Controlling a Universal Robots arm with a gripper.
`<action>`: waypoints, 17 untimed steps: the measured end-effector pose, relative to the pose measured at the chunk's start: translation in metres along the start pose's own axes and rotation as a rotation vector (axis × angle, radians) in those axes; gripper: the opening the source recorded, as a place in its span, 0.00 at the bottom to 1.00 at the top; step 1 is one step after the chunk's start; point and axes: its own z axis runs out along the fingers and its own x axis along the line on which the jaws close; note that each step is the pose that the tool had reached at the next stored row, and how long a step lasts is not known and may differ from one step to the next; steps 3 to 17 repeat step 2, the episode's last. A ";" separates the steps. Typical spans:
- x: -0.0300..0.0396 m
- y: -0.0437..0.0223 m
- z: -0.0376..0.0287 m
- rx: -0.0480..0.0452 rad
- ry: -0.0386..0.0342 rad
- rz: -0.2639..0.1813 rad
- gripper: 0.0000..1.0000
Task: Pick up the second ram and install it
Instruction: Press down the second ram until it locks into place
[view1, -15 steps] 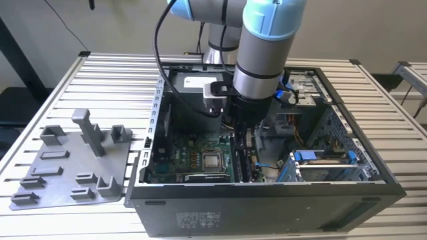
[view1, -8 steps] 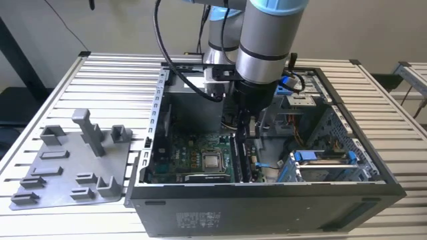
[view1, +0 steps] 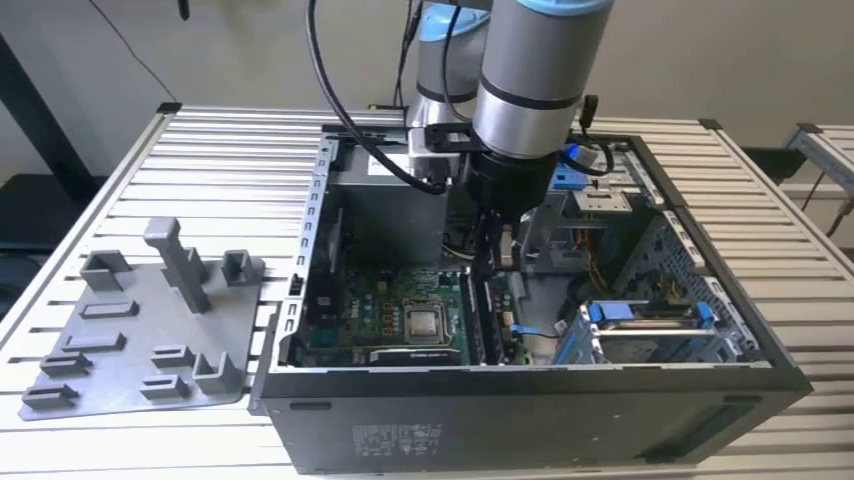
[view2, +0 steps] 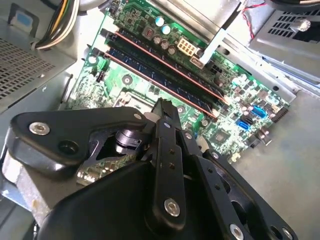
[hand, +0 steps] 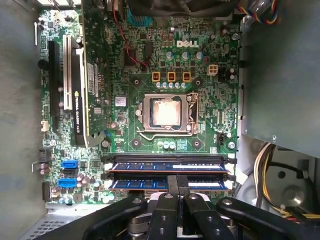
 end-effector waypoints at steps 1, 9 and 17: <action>0.0000 0.0000 -0.0002 0.0000 0.0000 0.000 0.11; 0.0000 0.0000 -0.0005 0.0000 0.0000 0.000 0.11; 0.0000 0.0000 -0.0005 0.0000 0.0000 0.000 0.11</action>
